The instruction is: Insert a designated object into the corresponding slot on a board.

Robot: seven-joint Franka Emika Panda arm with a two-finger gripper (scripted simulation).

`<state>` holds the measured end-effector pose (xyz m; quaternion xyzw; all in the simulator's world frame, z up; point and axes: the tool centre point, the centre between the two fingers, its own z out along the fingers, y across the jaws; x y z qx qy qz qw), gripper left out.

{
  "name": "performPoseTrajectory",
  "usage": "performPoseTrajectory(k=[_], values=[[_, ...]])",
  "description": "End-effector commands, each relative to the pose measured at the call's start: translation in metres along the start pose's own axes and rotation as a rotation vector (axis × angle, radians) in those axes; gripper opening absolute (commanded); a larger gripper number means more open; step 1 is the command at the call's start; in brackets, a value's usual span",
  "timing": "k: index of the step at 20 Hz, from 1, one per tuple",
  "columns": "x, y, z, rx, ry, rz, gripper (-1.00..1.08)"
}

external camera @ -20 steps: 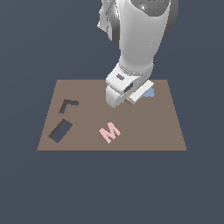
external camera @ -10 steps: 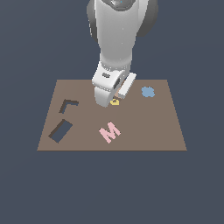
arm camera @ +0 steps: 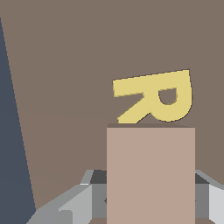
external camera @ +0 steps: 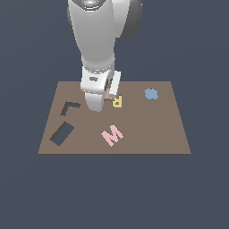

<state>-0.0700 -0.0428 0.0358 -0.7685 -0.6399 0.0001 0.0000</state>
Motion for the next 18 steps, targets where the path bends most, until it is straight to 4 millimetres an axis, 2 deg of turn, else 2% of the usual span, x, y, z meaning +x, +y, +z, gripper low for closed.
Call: performPoseTrajectory(k=[1, 9, 18], values=[[-0.013, 0.005, -0.001, -0.001, 0.000, -0.076, -1.00], [-0.050, 0.029, -0.002, -0.001, 0.000, -0.315, -1.00], [-0.084, 0.067, -0.003, -0.001, -0.001, -0.592, -1.00]])
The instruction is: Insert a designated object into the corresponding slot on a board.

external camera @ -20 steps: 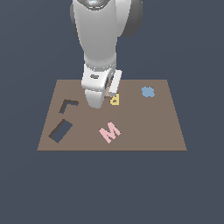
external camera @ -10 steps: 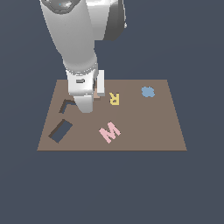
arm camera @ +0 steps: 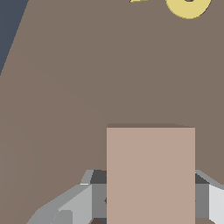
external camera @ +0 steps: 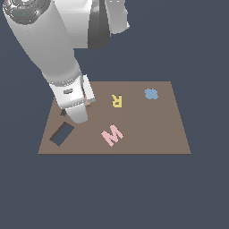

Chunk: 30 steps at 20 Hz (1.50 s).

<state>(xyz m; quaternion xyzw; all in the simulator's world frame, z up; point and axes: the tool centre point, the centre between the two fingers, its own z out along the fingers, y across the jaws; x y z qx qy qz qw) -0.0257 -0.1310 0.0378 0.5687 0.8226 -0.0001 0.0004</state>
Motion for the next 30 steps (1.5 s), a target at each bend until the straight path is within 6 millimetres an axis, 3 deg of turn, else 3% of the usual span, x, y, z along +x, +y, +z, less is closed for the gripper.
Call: performPoseTrajectory(k=[1, 14, 30], values=[[-0.013, 0.006, -0.001, -0.001, 0.000, -0.081, -1.00], [-0.066, 0.049, -0.002, 0.000, 0.000, -0.451, -1.00], [-0.084, 0.082, -0.002, 0.000, 0.000, -0.657, -1.00]])
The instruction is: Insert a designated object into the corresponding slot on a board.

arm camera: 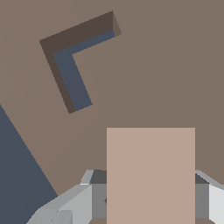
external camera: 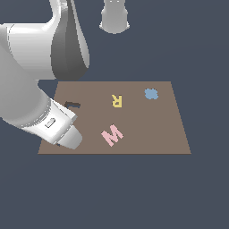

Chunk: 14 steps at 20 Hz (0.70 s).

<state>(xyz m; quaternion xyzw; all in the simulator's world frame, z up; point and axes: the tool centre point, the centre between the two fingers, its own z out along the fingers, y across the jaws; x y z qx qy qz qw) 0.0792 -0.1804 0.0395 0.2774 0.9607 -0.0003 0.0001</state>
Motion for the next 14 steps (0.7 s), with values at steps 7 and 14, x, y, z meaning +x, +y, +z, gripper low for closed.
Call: performPoseTrajectory(k=[7, 14], values=[[-0.0022, 0.0015, 0.0016, 0.000, 0.000, -0.013, -1.00], [-0.0026, 0.0023, 0.0094, -0.001, -0.001, -0.016, 1.00]])
